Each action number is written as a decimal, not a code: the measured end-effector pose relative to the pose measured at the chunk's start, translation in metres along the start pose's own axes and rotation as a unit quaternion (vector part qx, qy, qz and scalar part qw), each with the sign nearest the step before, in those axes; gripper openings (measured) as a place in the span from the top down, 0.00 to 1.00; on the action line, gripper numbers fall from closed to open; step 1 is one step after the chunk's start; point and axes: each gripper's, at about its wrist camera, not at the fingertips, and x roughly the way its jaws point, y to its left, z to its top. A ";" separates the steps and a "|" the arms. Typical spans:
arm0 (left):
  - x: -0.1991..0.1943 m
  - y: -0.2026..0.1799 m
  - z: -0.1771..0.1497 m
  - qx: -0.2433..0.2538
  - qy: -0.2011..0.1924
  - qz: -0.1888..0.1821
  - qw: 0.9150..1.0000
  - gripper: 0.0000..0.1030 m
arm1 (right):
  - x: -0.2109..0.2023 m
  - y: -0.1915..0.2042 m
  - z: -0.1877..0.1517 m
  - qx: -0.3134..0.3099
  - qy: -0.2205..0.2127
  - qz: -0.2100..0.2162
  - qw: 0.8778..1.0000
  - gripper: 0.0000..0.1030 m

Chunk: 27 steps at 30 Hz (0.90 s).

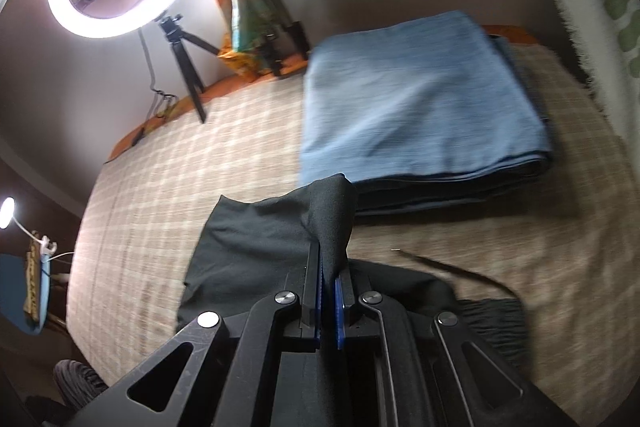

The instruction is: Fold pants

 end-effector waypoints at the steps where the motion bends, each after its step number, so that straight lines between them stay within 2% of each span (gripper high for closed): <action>1: 0.005 -0.001 0.002 0.002 0.002 -0.002 1.000 0.96 | 0.000 -0.005 0.001 -0.001 0.001 -0.006 1.000 0.98; 8: 0.028 -0.001 0.004 -0.002 0.001 -0.009 1.000 0.96 | 0.010 -0.018 0.005 -0.030 0.018 -0.044 0.998 0.98; 14: 0.042 0.003 -0.005 -0.013 0.013 -0.005 1.000 0.95 | 0.023 -0.027 0.004 -0.039 0.034 -0.051 0.997 0.96; 18: 0.051 -0.005 -0.011 -0.004 0.028 0.003 1.000 0.79 | 0.018 -0.030 0.000 -0.036 0.036 -0.060 0.997 0.79; 20: 0.054 -0.009 -0.014 -0.001 0.032 0.009 0.999 0.69 | 0.010 -0.032 -0.001 -0.036 0.030 -0.065 0.997 0.74; 23: 0.055 -0.016 -0.018 -0.007 0.040 -0.007 0.999 0.64 | -0.006 -0.035 -0.003 -0.033 0.017 -0.071 0.997 0.71; 27: 0.048 -0.030 -0.025 0.012 0.053 -0.015 0.998 0.64 | -0.034 -0.033 -0.015 -0.026 -0.003 -0.067 0.997 0.70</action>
